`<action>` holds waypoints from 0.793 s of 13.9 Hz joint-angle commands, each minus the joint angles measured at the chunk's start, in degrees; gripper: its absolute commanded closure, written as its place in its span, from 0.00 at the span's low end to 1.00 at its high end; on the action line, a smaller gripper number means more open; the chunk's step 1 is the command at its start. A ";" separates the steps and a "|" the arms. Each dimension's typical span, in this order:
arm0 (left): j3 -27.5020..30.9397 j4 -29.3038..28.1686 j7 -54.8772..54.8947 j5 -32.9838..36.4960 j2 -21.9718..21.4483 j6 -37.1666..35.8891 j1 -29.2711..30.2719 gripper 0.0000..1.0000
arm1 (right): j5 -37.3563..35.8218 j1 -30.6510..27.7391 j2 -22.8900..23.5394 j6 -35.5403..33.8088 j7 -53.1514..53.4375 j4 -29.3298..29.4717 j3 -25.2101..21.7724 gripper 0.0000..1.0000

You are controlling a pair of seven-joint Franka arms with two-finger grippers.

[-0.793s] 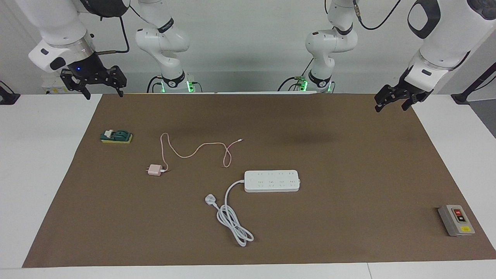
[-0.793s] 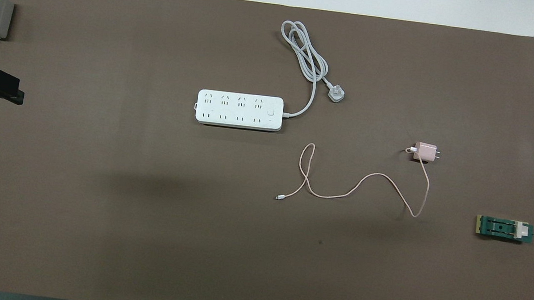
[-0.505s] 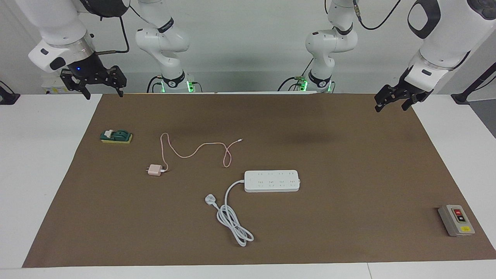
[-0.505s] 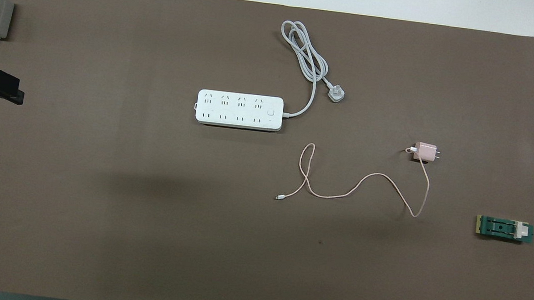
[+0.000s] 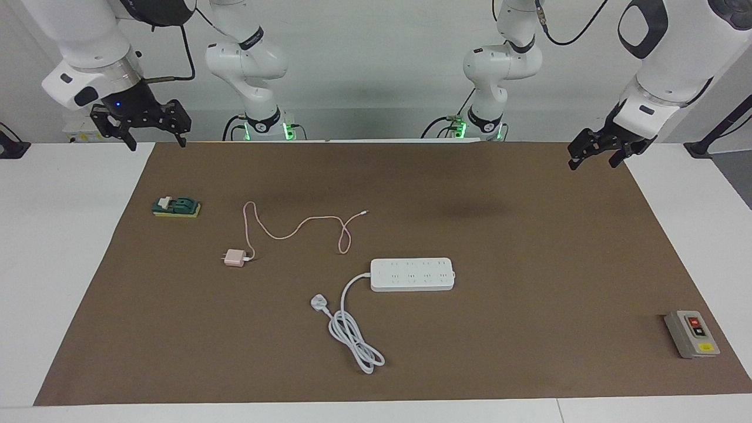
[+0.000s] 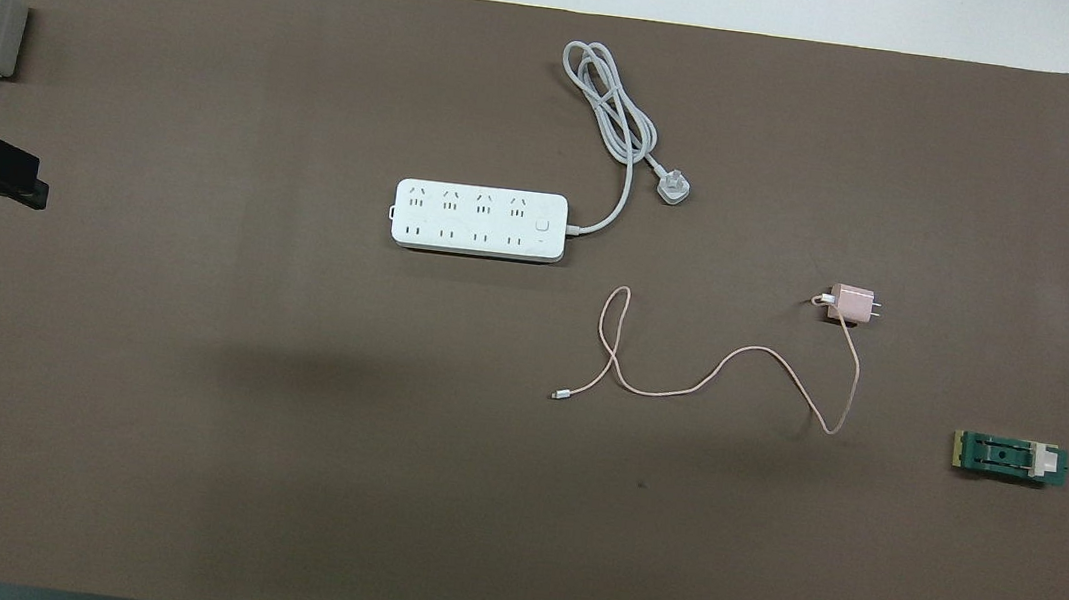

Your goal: Plug charger into power strip

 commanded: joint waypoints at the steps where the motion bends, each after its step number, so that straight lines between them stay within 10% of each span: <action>1: 0.39 -1.54 -0.71 0.13 -1.53 -0.19 -0.47 0.00 | 0.36 -1.27 -0.33 1.61 1.65 -0.97 0.33 0.00; 11: 0.39 -1.54 -0.71 0.22 -1.53 -0.19 -0.47 0.00 | 7.63 -2.58 -0.16 5.39 34.41 -7.30 0.33 0.00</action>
